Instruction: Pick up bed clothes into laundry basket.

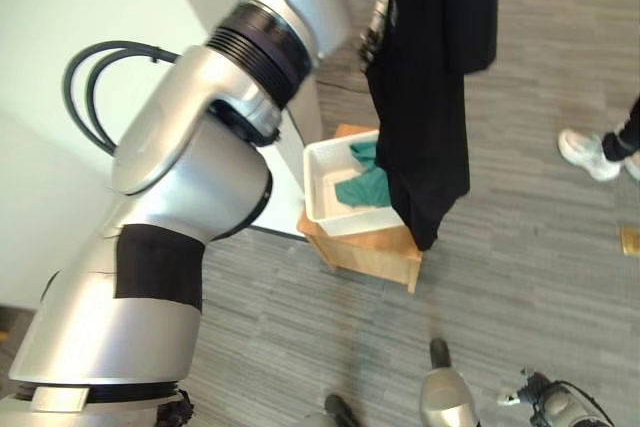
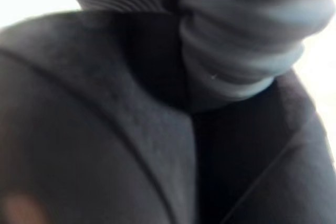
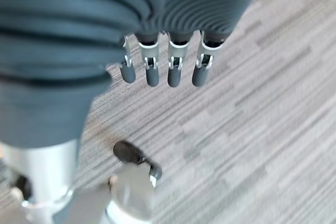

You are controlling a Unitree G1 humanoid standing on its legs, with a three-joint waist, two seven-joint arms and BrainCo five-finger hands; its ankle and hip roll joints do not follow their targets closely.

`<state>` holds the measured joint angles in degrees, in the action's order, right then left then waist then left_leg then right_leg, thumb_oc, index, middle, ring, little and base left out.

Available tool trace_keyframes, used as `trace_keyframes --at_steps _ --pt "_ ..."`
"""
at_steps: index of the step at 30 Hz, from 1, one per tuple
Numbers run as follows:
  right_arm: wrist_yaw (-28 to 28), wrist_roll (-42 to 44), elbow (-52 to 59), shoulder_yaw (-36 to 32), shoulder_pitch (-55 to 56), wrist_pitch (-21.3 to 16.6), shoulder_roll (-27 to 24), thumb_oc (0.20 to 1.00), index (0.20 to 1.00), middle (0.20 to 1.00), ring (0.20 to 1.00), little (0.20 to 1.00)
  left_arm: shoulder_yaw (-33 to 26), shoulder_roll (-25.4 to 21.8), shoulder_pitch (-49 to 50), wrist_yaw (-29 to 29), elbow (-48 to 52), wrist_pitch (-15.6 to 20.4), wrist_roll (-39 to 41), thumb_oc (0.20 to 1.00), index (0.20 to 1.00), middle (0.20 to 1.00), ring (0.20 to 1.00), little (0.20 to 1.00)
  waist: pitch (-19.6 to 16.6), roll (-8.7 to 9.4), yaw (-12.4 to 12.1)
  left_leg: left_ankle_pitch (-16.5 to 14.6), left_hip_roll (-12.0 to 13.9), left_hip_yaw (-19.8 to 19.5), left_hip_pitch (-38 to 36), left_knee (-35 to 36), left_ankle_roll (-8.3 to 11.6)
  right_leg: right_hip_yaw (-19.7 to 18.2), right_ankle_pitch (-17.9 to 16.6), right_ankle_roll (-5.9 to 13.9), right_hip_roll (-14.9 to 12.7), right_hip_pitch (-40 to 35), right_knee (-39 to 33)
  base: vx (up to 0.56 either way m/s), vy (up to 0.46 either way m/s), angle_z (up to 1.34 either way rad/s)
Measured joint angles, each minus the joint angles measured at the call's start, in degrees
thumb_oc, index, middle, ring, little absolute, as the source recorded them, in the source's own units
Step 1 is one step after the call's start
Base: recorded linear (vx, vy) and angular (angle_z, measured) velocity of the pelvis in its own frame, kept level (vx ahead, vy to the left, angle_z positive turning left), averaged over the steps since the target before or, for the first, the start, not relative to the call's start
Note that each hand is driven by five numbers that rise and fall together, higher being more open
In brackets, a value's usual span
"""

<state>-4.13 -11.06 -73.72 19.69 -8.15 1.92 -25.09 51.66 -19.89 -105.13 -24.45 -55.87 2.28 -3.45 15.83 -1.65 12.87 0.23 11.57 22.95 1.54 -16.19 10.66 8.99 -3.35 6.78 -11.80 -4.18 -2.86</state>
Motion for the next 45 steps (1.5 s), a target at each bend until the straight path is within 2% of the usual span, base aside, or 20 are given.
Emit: trace_keyframes --at_steps 1,3,4,5,7,8,9,10,11,12,13,14,16,17,19,24,28,37,40,45 --pt "0.0 0.0 -1.4 1.0 -0.1 0.0 -1.3 1.0 1.0 1.0 1.0 1.0 0.2 -0.4 0.0 -0.1 0.0 0.8 0.0 0.2 0.2 0.2 0.2 0.2 -1.0 -0.3 -2.0 0.4 -2.0 -2.3 0.6 8.5 -0.47 -1.1 -0.3 -0.4 0.1 0.1 -1.7 0.25 0.004 -0.26" --pt "0.2 -0.1 -1.8 1.3 -1.1 -0.2 -2.6 1.0 1.0 1.0 1.0 1.0 1.9 -1.9 0.1 0.2 -0.2 0.8 0.0 0.2 0.2 0.2 0.2 0.2 -1.7 -1.96 -3.5 2.0 -3.3 -2.2 1.2 16.9 -2.08 -1.6 -0.5 -0.57 1.7 -1.1 -2.9 0.43 0.021 -0.31" --pt "0.3 -0.1 -1.0 0.4 0.1 -0.5 -3.0 1.0 1.0 1.0 1.0 1.0 3.1 -2.6 0.0 0.5 -0.1 0.8 0.1 0.2 0.2 0.2 0.2 0.2 -2.6 -2.87 -3.9 0.5 -3.2 -3.2 0.6 18.9 -1.86 -2.1 -0.4 -0.46 2.7 -0.7 -3.3 0.33 0.051 -0.31" --pt "0.2 -0.1 -0.9 0.7 0.2 -0.6 -2.7 1.0 1.0 1.0 1.0 1.0 2.9 -2.7 -0.2 0.4 -0.2 0.1 0.5 0.2 0.2 0.2 0.2 0.2 -2.8 -3.16 -4.0 0.2 -3.3 -3.0 0.6 17.4 -2.53 -2.4 -0.4 -0.35 3.3 -1.3 -3.3 0.28 0.061 -0.59" --pt "0.5 -0.2 -0.5 1.2 1.6 -0.7 -2.5 1.0 1.0 1.0 1.0 1.0 2.3 -2.7 -0.3 -0.1 -0.1 0.2 0.9 0.2 0.2 0.2 0.2 0.2 -5.2 -3.02 -5.0 0.2 -2.8 -1.3 0.0 17.0 -3.08 -4.6 1.0 1.4 3.3 -1.0 -2.2 0.21 0.088 -0.62" --pt "0.6 -0.2 -0.3 1.0 2.2 -0.8 -1.5 1.0 1.0 1.0 1.0 1.0 1.6 -3.1 -0.5 -0.1 0.0 0.2 1.0 0.2 0.2 0.2 0.2 0.2 -5.9 -2.2 -4.4 0.1 -3.1 0.5 -0.6 17.4 -3.07 -4.6 2.7 2.17 2.4 0.9 1.4 0.18 0.112 -0.41" --pt "0.8 -0.2 0.4 1.0 2.5 -0.5 -0.2 1.0 1.0 1.0 1.0 1.0 1.3 -4.1 -0.4 -0.3 0.4 0.2 1.1 0.2 0.2 0.2 0.2 0.2 -5.6 -0.77 -3.2 0.6 -4.0 1.7 -2.4 18.5 -3.23 -4.7 2.6 2.56 1.4 3.2 6.6 0.14 0.087 -0.3" --pt "1.2 -0.3 1.3 1.1 3.1 -0.6 0.5 1.0 1.0 1.0 1.0 1.0 1.6 -5.3 0.2 -0.3 0.4 0.1 1.1 0.2 0.2 0.2 0.2 0.2 -5.7 -0.19 -2.1 1.0 -4.3 1.7 -3.5 19.1 -3.63 -5.0 4.1 3.67 0.7 5.0 11.4 0.13 0.022 -0.58" --pt "1.5 -0.3 1.6 1.1 3.3 -0.6 0.7 1.0 1.0 1.0 1.0 1.0 1.9 -7.1 0.2 -0.3 0.2 -0.3 1.2 0.2 0.2 0.2 0.2 0.2 -5.4 -0.85 -1.8 1.6 -4.0 2.8 -4.6 19.8 -4.55 -4.3 4.1 3.9 0.8 8.7 18.0 0.12 -0.085 -0.61" --pt "1.7 -0.3 1.4 1.1 3.5 -0.6 0.7 1.0 1.0 1.0 1.0 1.0 1.9 -7.4 0.3 -0.2 0.1 -0.3 1.3 0.2 0.2 0.2 0.2 0.2 -5.2 -0.98 -1.2 2.2 -3.8 3.2 -5.2 20.2 -5.34 -3.6 4.3 3.98 0.4 9.6 19.3 0.15 -0.145 -0.65" --pt "1.8 -0.4 1.3 1.2 4.0 -0.6 0.6 1.0 1.0 1.0 1.0 1.0 1.5 -7.9 0.1 -0.5 0.0 -0.3 2.3 0.2 0.2 0.2 0.2 0.2 -5.3 -1.06 -0.6 2.9 -4.0 3.7 -5.3 20.1 -6.35 -2.4 6.1 5.18 -0.3 10.1 19.4 0.17 -0.137 -0.3" --pt "1.8 -0.5 1.4 1.1 4.8 -0.3 0.7 1.0 1.0 1.0 1.0 1.0 1.1 -7.9 0.1 -0.6 -0.1 -0.2 2.8 0.2 0.2 0.2 0.2 0.2 -5.8 -0.91 -0.2 2.8 -4.4 3.9 -4.6 20.0 -6.29 -1.2 6.6 4.52 -1.1 9.8 14.9 0.17 -0.135 -0.17" --pt "1.8 -1.6 1.1 1.0 6.2 0.7 -0.2 1.0 1.0 1.0 1.0 1.0 0.8 -7.8 0.2 0.0 0.4 0.0 2.7 0.2 0.2 0.2 0.2 0.2 -5.7 -2.99 1.1 2.8 -3.7 3.2 -2.6 20.2 -6.03 3.2 3.4 3.83 -0.2 7.0 7.1 0.09 -0.129 0.14" --pt "1.9 -2.1 0.7 0.8 5.7 1.3 -0.3 1.0 1.0 1.0 1.0 1.0 -1.4 -7.8 0.9 -0.2 2.0 -0.5 2.9 0.2 0.2 0.2 0.2 0.2 -5.7 -3.86 0.9 3.5 -3.7 4.4 -3.2 20.4 -6.0 4.7 1.0 2.94 -0.4 7.0 6.1 0.06 -0.069 0.06" --pt "2.0 -2.5 1.2 1.6 5.8 1.4 -1.0 1.0 1.0 1.0 1.0 1.0 -3.4 -5.3 2.8 -1.1 3.2 -0.2 3.1 0.2 0.2 0.2 0.2 0.2 -5.3 -4.82 1.0 5.7 -3.0 4.9 -4.2 21.5 -6.57 4.5 0.2 2.11 0.6 6.1 5.2 0.1 -0.028 -0.19" --pt "2.1 -2.6 2.0 3.5 5.2 0.3 -1.9 1.0 1.0 1.0 1.0 1.0 -3.7 -2.0 5.2 -1.0 1.8 0.2 3.2 0.2 0.2 0.2 0.2 0.2 -5.7 -5.67 1.2 5.2 -3.4 4.7 -4.9 21.5 -6.05 4.9 0.0 2.3 0.9 4.3 2.9 0.1 -0.052 -0.02" --pt "1.9 -2.6 2.0 3.4 4.4 0.2 -1.9 1.0 1.0 1.0 1.0 1.0 -4.9 -2.2 6.6 -0.9 -0.8 -0.5 3.2 0.2 0.2 0.2 0.2 0.2 -5.5 -5.35 0.9 5.2 -3.4 4.5 -4.8 21.5 -6.02 5.7 -0.1 2.26 1.0 3.5 1.6 0.08 -0.022 0.07" --pt "1.5 -2.6 3.0 4.5 1.6 0.3 -1.4 1.0 1.0 1.0 1.0 1.0 -4.9 -3.9 6.5 -1.4 -2.0 -1.7 2.6 0.2 0.2 0.2 0.2 0.2 -5.4 -5.23 1.2 3.9 -3.8 8.1 -2.0 21.5 -5.77 1.8 -2.3 2.56 1.0 8.2 -0.5 -0.04 0.024 -0.23" --pt "1.5 -2.6 3.0 5.2 2.5 0.2 -1.5 1.0 1.0 1.0 1.0 1.0 -4.9 -3.0 6.8 -1.4 -2.6 -1.8 2.1 0.2 0.2 0.2 0.2 0.2 -4.7 -4.58 1.4 3.9 -3.9 7.7 -0.7 21.5 -5.85 1.9 -2.7 2.44 1.0 9.2 -0.9 -0.05 -0.005 -0.01" --pt "1.0 -2.6 2.6 5.4 3.2 -0.1 -1.5 1.0 1.0 1.0 1.0 1.0 -5.0 -2.2 7.2 -1.4 -2.7 -1.9 1.7 0.2 0.2 0.2 0.2 0.2 -2.8 -1.61 1.4 4.1 -3.9 6.3 0.0 21.5 -6.1 3.4 -2.8 2.42 0.9 8.8 -1.2 -0.04 -0.019 0.14"
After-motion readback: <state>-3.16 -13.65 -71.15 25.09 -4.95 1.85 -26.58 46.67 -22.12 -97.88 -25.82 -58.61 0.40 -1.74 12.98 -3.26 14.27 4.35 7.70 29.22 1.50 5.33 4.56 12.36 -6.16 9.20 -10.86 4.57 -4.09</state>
